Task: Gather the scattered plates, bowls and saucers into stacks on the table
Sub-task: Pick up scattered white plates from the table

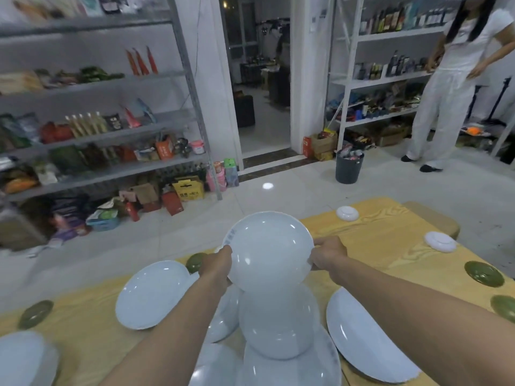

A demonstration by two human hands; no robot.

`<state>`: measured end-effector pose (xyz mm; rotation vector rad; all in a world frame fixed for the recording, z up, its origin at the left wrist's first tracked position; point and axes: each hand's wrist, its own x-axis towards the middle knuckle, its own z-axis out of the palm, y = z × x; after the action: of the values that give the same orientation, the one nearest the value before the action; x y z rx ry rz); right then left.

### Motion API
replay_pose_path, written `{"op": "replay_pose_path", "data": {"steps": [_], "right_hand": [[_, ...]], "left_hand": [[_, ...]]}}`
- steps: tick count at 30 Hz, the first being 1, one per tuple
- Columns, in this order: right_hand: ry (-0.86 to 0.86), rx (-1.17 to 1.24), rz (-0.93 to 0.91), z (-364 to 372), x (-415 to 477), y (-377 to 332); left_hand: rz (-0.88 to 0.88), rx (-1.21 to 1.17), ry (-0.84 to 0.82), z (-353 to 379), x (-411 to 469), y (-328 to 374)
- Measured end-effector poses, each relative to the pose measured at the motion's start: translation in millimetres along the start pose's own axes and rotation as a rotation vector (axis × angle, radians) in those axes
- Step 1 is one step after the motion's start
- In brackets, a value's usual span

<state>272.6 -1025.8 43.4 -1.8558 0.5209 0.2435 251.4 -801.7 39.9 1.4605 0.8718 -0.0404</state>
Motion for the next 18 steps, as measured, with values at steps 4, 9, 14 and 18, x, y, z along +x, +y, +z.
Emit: {"op": "replay_pose_path", "data": {"steps": [4,9,14,18], "right_hand": [[-0.098,0.014,-0.014,41,-25,0],[-0.211,-0.019,-0.037,94,-62,0],[-0.287,-0.068,-0.076,156,-107,-10],[-0.338,-0.095,-0.102,221,-138,-22]], "left_hand": [[0.011,-0.001,0.098,-58,-10,-8],[-0.015,-0.043,0.194,-129,-23,-23],[-0.01,-0.133,0.287,-210,-19,-38],[-0.027,-0.149,0.322,-281,-10,-43]]}}
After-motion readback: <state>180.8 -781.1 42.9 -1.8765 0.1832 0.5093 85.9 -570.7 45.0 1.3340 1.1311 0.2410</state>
